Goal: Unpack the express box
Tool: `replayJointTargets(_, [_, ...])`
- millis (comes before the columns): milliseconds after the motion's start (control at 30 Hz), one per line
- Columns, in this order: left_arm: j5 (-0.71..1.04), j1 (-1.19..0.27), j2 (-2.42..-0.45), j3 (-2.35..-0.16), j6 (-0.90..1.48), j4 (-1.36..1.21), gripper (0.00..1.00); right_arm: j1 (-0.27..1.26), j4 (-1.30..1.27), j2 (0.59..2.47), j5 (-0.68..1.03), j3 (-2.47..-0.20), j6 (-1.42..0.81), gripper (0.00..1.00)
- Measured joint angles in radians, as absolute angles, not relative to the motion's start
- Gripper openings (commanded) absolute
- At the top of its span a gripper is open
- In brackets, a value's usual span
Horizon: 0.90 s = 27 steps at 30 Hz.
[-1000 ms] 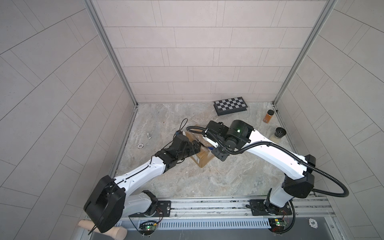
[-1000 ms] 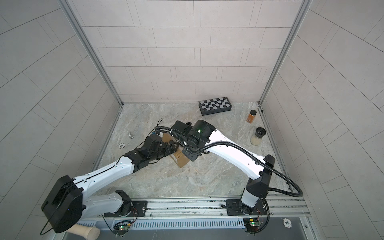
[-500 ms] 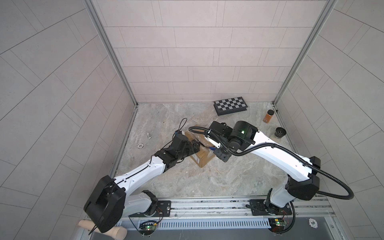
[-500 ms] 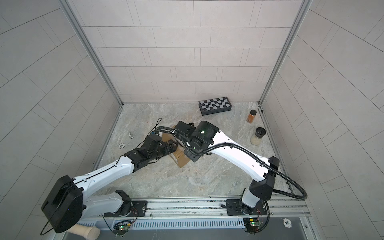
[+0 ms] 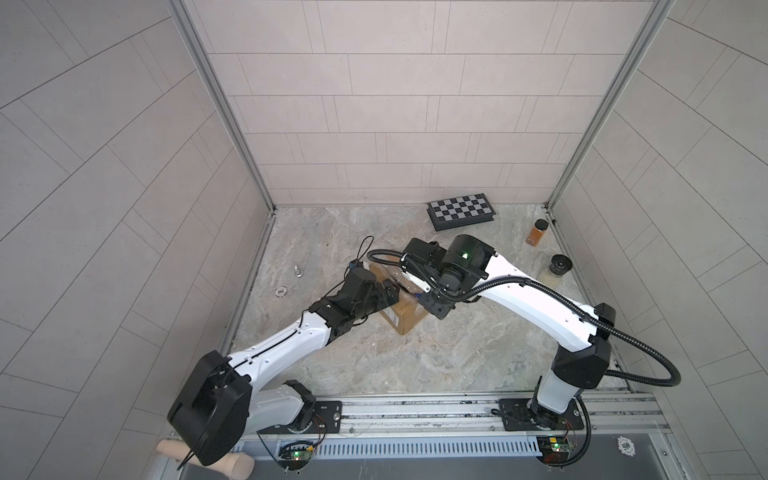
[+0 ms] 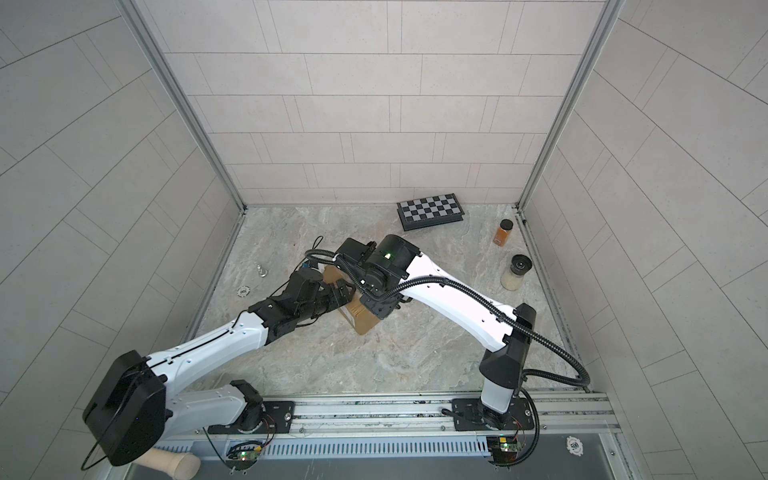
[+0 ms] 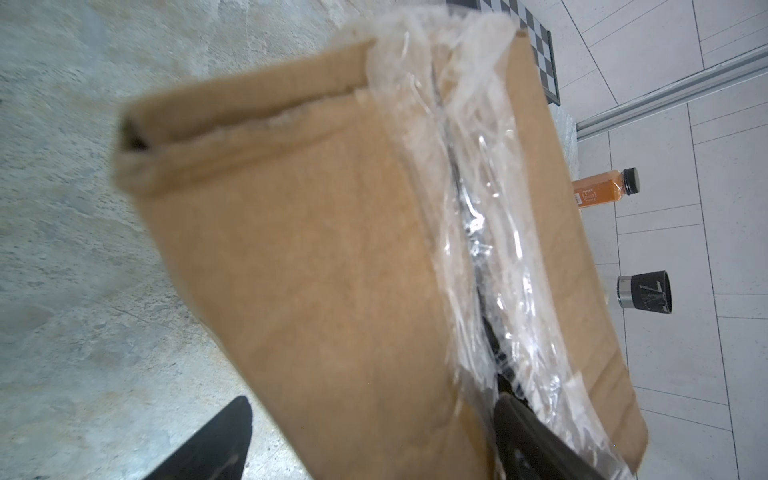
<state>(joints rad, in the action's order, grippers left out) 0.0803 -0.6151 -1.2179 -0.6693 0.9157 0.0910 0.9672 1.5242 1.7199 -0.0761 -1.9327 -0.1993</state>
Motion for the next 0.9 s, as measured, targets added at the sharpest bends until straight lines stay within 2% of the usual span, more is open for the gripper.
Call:
replayJointTargets(300, [0.077,-0.614,-1.221,-0.67,0.916,0.091,0.93,0.958,1.443,1.596,-0.067,-1.786,-0.194,0.0])
replayJointTargets(900, [0.055,-0.611,-1.242,-0.682,0.903,0.096,0.93,0.953,1.466,1.526,-0.053,-1.761,-0.194,0.0])
